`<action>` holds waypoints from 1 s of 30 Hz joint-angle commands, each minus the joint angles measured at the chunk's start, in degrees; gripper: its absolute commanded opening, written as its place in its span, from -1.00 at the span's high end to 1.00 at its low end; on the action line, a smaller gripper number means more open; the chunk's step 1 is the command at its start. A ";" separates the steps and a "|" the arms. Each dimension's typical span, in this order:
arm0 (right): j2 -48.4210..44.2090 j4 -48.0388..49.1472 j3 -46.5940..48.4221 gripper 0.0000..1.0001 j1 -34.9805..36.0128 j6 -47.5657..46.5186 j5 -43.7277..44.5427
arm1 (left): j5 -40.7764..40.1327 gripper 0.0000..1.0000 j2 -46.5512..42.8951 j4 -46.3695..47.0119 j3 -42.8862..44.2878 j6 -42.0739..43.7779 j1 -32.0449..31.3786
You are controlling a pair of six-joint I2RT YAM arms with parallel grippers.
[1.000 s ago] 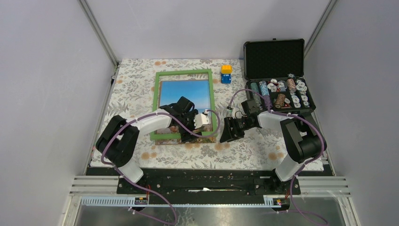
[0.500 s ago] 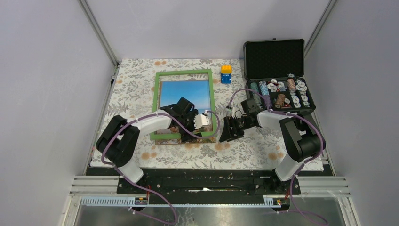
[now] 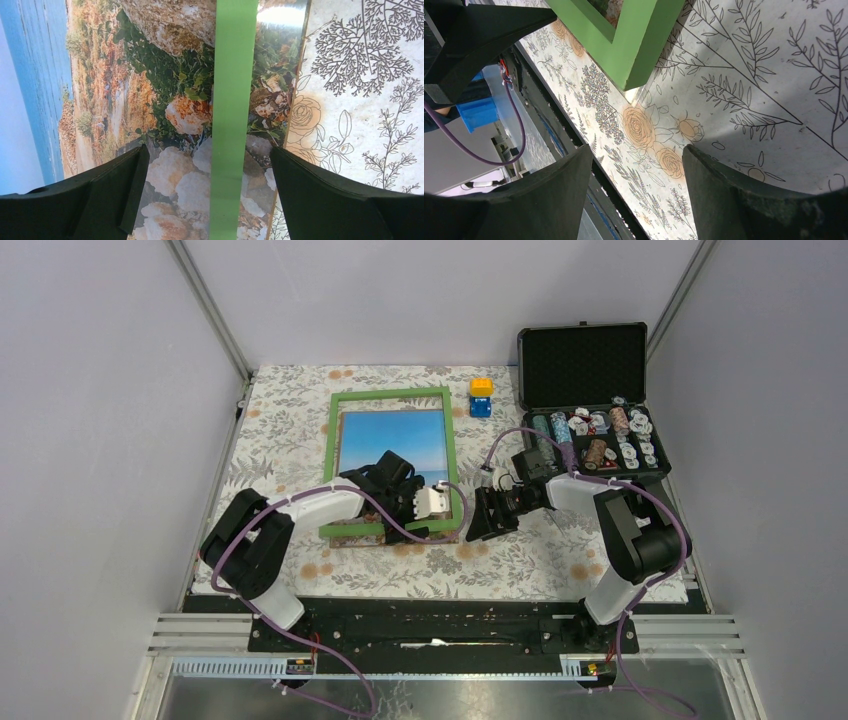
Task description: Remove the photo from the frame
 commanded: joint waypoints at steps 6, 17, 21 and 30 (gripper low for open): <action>0.72 -1.11 1.42 -0.49 -0.25 -1.00 0.52 | 2.35 -0.97 -1.23 -2.36 -0.17 1.97 -0.65; 0.72 -1.06 1.44 -0.49 -0.27 -0.99 0.89 | -2.62 -0.97 -0.80 1.64 -0.74 0.02 -0.76; 0.92 -1.21 1.54 -0.50 -0.25 -1.08 1.02 | -4.54 -0.97 -1.13 3.25 -1.05 0.13 -0.76; 1.30 -1.42 1.86 -0.50 -0.30 -1.13 1.19 | -3.84 -0.97 -2.70 3.80 -2.76 2.83 -1.51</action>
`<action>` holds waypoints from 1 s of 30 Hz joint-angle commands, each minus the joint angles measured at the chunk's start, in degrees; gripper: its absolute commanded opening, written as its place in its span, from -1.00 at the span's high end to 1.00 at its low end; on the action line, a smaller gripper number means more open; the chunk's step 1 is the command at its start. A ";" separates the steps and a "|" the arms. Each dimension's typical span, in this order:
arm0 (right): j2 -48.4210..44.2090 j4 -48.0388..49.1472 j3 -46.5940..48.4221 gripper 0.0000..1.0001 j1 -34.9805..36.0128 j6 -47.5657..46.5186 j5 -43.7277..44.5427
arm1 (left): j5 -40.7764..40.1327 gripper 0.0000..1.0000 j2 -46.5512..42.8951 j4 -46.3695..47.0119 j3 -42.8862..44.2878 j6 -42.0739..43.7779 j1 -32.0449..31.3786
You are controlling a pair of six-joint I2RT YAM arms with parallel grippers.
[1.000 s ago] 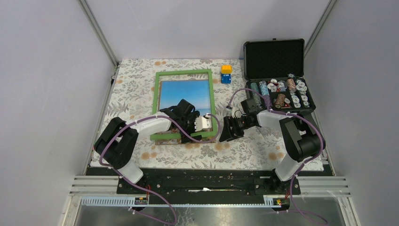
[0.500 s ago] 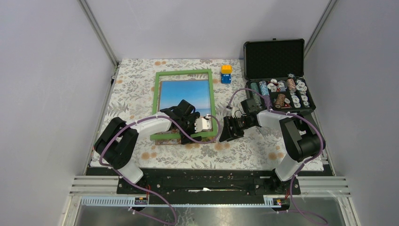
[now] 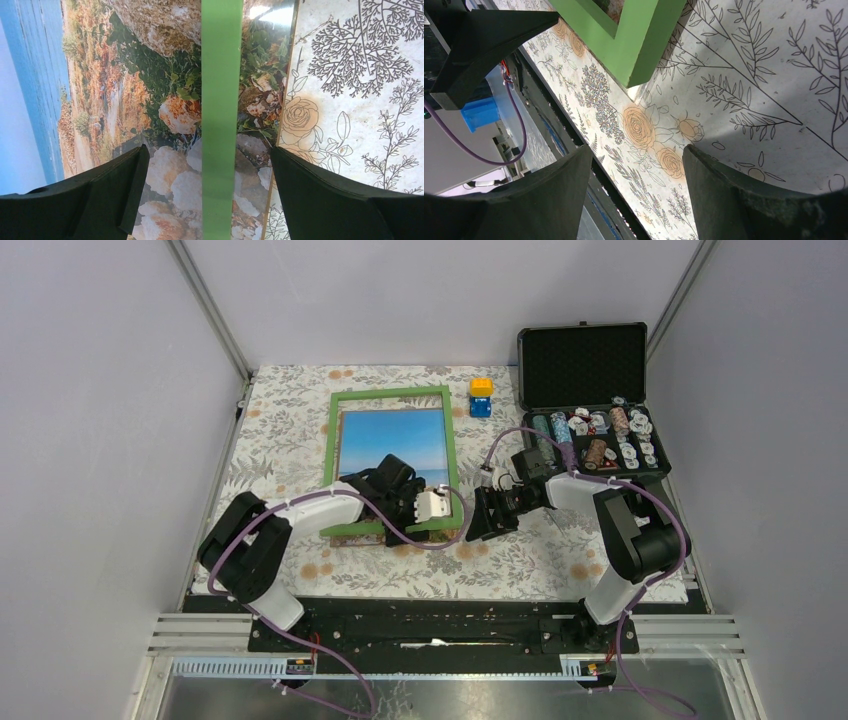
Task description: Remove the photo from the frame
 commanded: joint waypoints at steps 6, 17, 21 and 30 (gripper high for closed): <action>0.93 -0.83 1.44 -0.50 -0.25 -1.24 1.31 | -4.48 -0.97 -1.95 4.48 -1.73 2.13 -0.80; 0.55 -0.83 1.30 -0.52 -0.27 -1.54 1.05 | -5.10 -0.96 -1.30 5.03 1.05 0.23 -0.15; 0.76 -0.67 1.43 -0.50 -0.28 -1.44 1.23 | -5.65 -0.94 -1.25 5.94 1.26 0.39 0.48; 0.85 0.60 1.36 -0.46 -0.30 -0.71 1.73 | -7.65 -0.92 -0.01 7.95 1.62 -0.65 1.14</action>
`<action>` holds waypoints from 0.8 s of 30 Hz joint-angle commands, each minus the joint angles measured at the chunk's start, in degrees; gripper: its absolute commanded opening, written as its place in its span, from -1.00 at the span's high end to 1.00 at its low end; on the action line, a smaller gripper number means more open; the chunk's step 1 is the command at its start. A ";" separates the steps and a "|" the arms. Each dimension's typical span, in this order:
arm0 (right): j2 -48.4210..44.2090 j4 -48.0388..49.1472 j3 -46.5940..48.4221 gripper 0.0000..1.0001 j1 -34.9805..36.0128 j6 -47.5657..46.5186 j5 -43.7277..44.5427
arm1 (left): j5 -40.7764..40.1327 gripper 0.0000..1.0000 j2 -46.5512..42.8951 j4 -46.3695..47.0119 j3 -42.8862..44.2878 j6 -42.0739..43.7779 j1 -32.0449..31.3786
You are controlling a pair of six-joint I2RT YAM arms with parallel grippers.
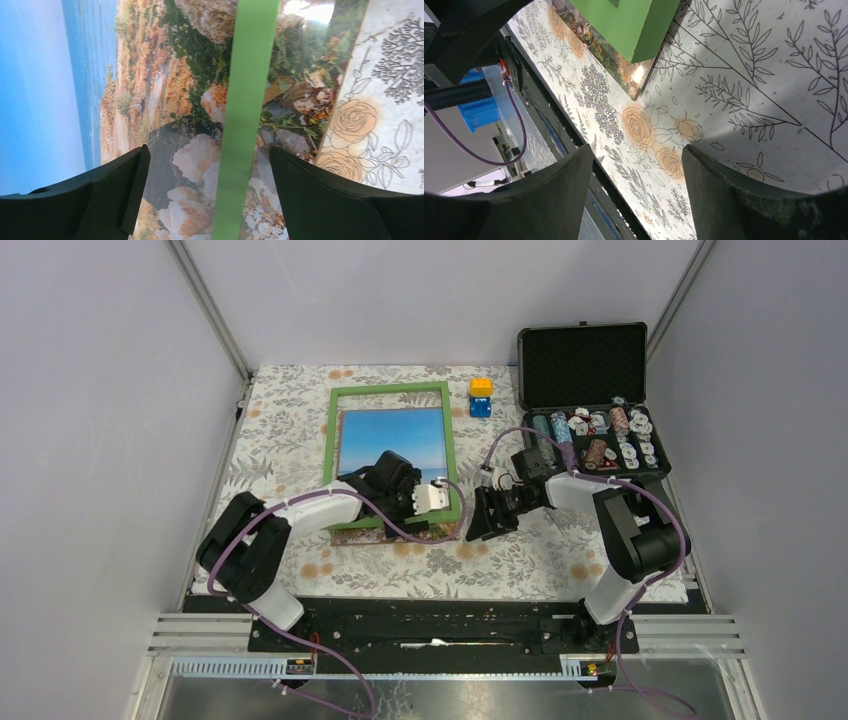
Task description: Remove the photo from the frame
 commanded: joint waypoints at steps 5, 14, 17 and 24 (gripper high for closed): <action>0.41 0.98 1.03 -0.44 -0.25 -0.68 1.90 | -4.24 -0.91 2.70 4.57 3.59 -1.73 1.27; 0.22 1.59 0.90 -0.38 -0.30 -0.39 1.31 | 2.74 -0.97 0.54 2.65 3.77 -1.09 2.65; 0.34 2.33 0.69 -0.34 -0.30 0.05 0.96 | 4.75 -0.97 -2.76 2.36 1.42 1.45 1.47; 1.75 3.08 1.44 -0.29 -0.25 0.92 0.04 | 6.55 -0.97 -2.43 -0.30 1.79 0.99 -0.98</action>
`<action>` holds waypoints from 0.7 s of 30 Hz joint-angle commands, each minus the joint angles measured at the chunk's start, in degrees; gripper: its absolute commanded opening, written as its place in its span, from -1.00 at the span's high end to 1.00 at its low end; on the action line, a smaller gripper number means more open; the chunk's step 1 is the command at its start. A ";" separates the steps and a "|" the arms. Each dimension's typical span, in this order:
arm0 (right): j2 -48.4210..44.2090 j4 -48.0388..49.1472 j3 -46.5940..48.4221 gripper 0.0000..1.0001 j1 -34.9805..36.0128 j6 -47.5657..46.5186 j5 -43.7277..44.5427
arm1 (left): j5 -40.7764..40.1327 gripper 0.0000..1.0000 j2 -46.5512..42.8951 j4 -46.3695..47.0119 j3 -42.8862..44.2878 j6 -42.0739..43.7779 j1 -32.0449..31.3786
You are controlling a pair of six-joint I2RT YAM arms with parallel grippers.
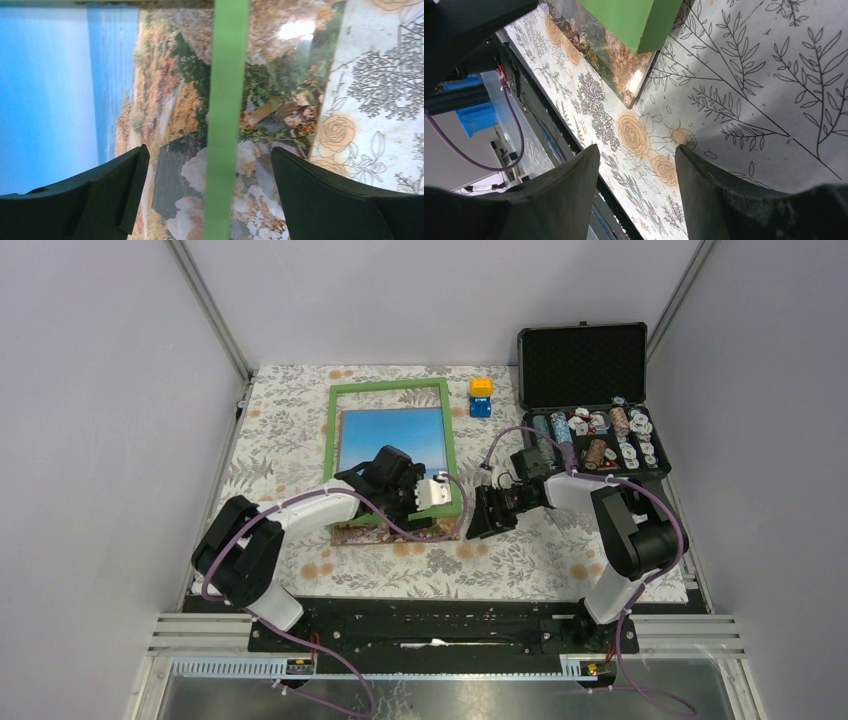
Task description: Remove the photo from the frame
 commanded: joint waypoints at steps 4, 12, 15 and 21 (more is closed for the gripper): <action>1.38 1.24 1.57 -0.25 -0.25 0.63 -0.69 | 2.67 -0.97 0.57 -2.93 0.81 1.70 -2.68; 2.46 1.34 2.34 -0.21 -0.25 1.18 -0.13 | -1.59 -0.97 2.73 -1.06 0.19 1.58 -4.06; 2.72 1.22 2.43 -0.19 -0.26 1.28 0.65 | -3.06 -0.97 3.61 -0.12 0.40 0.51 -4.14; 2.87 1.24 2.47 -0.15 -0.26 1.32 0.98 | -5.76 -0.97 4.53 2.54 -0.24 0.28 -4.12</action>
